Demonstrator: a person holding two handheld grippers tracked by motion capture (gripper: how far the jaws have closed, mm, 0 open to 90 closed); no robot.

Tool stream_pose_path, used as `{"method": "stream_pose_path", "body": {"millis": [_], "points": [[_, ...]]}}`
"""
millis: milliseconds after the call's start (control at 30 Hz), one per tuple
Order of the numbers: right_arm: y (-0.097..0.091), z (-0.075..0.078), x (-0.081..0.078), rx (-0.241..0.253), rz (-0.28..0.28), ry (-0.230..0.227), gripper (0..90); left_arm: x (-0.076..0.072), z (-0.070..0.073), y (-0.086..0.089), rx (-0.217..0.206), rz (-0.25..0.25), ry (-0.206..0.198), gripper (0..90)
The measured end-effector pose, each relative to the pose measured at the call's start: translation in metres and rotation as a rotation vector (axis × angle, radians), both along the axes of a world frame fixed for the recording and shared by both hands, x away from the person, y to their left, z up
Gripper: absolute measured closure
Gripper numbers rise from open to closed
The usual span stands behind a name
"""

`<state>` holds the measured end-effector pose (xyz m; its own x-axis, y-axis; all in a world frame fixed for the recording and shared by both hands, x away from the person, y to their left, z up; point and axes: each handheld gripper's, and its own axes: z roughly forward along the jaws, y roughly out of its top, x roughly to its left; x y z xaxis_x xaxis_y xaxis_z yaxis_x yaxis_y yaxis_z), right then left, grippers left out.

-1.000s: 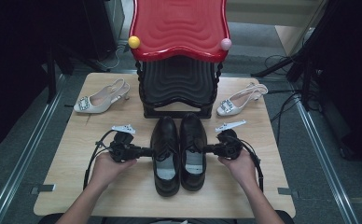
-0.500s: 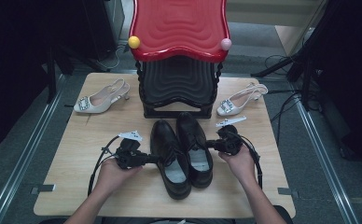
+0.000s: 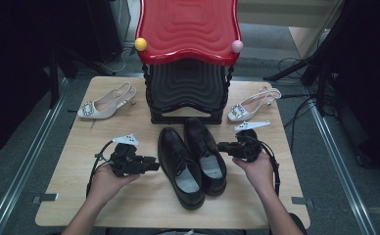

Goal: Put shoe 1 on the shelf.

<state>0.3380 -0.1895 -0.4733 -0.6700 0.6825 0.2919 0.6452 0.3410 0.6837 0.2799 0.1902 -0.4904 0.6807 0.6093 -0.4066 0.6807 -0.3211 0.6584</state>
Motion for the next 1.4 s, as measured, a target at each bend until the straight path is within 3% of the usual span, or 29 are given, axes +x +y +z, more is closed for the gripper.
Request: {"method": "stream_pose_path", "body": {"millis": [300,700,967,1400], "points": [[0.002,0.017,-0.016,0.033,0.033,-0.044,77.1,-0.001,0.015,0.000,-0.004,-0.001,-0.026,46.1],[0.020,0.029,-0.040,0.036,0.096,-0.059,72.5,0.005,0.029,0.003,-0.008,0.004,-0.046,39.9],[0.036,0.027,-0.054,0.020,0.131,-0.038,70.9,0.008,0.041,-0.003,-0.006,-0.013,-0.071,39.0],[0.056,0.015,-0.064,-0.036,0.130,-0.002,60.7,0.019,0.049,-0.010,0.006,-0.045,-0.080,38.4]]}}
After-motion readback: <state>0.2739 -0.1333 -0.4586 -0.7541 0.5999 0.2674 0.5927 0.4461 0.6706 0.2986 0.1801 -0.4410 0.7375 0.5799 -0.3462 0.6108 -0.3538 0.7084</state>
